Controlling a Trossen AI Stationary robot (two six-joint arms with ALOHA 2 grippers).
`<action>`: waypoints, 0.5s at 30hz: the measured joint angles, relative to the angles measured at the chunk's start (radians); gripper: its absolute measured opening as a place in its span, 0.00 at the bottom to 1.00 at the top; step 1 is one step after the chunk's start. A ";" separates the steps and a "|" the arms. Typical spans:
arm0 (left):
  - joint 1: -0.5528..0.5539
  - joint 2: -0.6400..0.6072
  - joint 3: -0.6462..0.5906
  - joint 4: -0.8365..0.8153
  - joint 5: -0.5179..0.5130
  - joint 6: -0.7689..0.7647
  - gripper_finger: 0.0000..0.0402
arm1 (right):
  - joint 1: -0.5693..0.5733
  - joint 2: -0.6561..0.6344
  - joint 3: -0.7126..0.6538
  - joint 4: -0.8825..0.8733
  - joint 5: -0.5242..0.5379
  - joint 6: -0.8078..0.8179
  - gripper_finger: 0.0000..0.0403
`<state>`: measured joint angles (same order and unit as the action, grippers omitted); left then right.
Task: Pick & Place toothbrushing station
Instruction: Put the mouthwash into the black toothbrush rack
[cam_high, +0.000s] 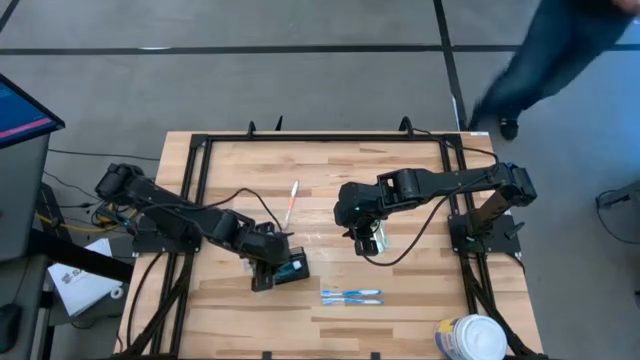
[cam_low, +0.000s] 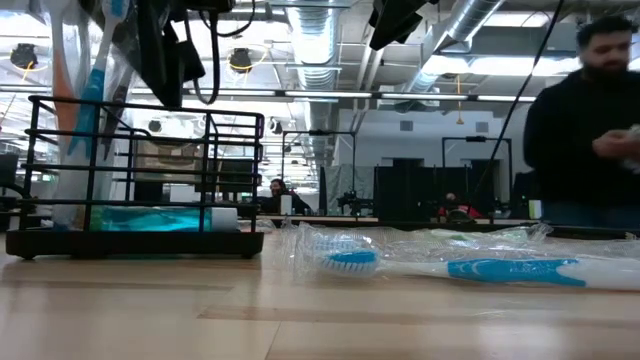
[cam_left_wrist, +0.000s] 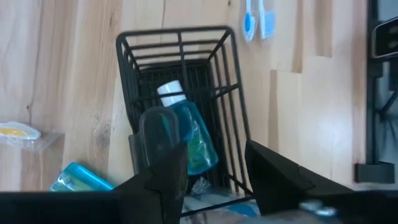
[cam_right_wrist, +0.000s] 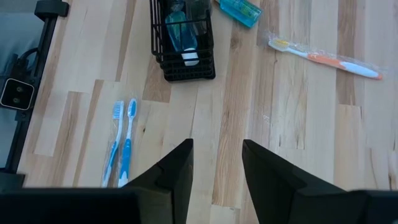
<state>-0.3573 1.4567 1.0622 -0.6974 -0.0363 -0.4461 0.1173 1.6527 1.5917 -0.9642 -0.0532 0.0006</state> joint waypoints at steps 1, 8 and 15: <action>0.000 -0.008 0.000 0.001 0.000 0.000 0.38 | 0.000 0.000 0.000 0.000 0.000 0.000 0.32; 0.000 -0.105 0.000 0.019 -0.007 0.000 0.36 | 0.000 0.000 0.000 0.000 0.000 0.000 0.32; 0.000 -0.243 0.000 0.050 -0.122 0.000 0.36 | 0.000 0.000 0.000 0.000 0.000 0.000 0.32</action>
<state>-0.3574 1.2134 1.0622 -0.6476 -0.1582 -0.4459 0.1173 1.6527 1.5921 -0.9638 -0.0532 0.0010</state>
